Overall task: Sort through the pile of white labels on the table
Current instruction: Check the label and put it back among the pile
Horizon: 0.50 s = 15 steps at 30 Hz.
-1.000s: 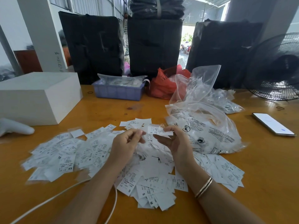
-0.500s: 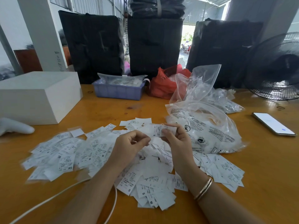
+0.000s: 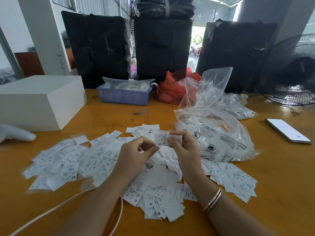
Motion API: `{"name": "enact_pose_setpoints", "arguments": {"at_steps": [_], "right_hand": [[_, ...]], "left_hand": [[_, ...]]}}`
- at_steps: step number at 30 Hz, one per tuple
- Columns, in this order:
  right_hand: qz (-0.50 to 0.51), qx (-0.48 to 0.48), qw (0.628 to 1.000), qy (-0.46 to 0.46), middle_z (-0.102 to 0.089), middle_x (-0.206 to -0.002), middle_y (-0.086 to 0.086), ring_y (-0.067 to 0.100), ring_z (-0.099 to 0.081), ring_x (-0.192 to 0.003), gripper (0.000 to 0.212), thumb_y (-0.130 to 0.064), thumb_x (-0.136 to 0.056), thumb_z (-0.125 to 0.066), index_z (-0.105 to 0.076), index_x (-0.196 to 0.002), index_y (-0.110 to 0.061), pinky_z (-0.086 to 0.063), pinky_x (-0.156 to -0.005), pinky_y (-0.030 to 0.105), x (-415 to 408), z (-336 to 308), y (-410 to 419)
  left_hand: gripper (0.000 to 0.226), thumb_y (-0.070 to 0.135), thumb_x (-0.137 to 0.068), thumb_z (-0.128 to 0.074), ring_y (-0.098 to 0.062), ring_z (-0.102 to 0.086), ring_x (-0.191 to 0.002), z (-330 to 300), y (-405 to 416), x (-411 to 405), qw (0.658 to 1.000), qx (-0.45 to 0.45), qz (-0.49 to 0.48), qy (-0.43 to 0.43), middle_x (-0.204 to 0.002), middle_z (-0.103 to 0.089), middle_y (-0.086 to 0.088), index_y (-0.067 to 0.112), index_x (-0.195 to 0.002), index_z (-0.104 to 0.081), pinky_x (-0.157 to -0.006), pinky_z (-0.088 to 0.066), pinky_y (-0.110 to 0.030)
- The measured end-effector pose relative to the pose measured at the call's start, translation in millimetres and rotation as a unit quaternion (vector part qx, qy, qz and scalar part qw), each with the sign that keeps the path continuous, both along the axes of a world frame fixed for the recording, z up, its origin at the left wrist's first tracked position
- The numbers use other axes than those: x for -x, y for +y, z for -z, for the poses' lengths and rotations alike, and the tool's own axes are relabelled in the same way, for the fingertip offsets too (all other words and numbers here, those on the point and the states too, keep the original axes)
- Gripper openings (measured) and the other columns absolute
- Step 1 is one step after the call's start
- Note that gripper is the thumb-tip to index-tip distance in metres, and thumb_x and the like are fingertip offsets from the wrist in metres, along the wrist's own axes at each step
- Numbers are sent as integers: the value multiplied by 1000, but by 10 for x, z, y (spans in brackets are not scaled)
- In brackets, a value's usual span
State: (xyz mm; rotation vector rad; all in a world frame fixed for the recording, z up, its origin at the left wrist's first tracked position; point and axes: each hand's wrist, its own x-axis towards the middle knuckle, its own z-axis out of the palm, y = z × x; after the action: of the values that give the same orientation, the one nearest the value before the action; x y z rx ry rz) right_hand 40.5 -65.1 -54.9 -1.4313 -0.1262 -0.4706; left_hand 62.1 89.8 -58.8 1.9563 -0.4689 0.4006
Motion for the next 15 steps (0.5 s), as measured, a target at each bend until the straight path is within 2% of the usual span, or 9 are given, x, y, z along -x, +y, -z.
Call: {"name": "enact_pose_setpoints", "arguments": {"at_steps": [3, 7, 11, 13, 15], "right_hand": [[16, 36, 999, -5, -65, -76, -11, 9, -60, -73, 27, -7, -87, -64, -66, -80, -32, -52, -67, 24, -3, 6, 14], [31, -11, 999, -9, -65, -82, 6, 16, -61, -77, 29, -8, -88, -63, -67, -78, -35, -53, -70, 27, 1, -15, -1], [20, -3, 1000, -10, -62, -86, 19, 25, -56, -77, 29, -8, -88, -63, -67, -78, -35, -50, -71, 37, -1, -16, -2], [13, 19, 1000, -13, -62, -83, 17, 26, -55, -75, 28, -7, -88, -63, -67, -80, -34, -49, -70, 37, 1, -8, 3], [12, 21, 1000, -13, -64, -79, 7, 22, -57, -75, 28, -8, -88, -63, -67, -80, -34, -50, -70, 32, 0, -7, 3]], "left_hand": [[13, 29, -77, -74, 4, -60, -73, -9, 3, 0, 1000, 4, 0, 1, -69, -65, 16, 34, -76, -63, -68, -45, -6], [11, 28, -77, -75, 3, -61, -74, 4, 8, -8, 1000, 6, 8, 9, -71, -67, 18, 33, -77, -65, -68, -45, -6], [13, 29, -77, -75, 3, -59, -78, 10, 0, -12, 1000, -11, 4, -2, -73, -66, 14, 36, -78, -63, -70, -45, -6], [14, 29, -78, -75, 5, -58, -78, 9, 2, -13, 1000, -12, 1, -4, -73, -65, 14, 36, -78, -62, -71, -45, -6], [14, 29, -77, -75, 4, -58, -77, 8, 8, -17, 1000, -5, -1, 0, -71, -65, 15, 35, -78, -62, -70, -44, -6]]}}
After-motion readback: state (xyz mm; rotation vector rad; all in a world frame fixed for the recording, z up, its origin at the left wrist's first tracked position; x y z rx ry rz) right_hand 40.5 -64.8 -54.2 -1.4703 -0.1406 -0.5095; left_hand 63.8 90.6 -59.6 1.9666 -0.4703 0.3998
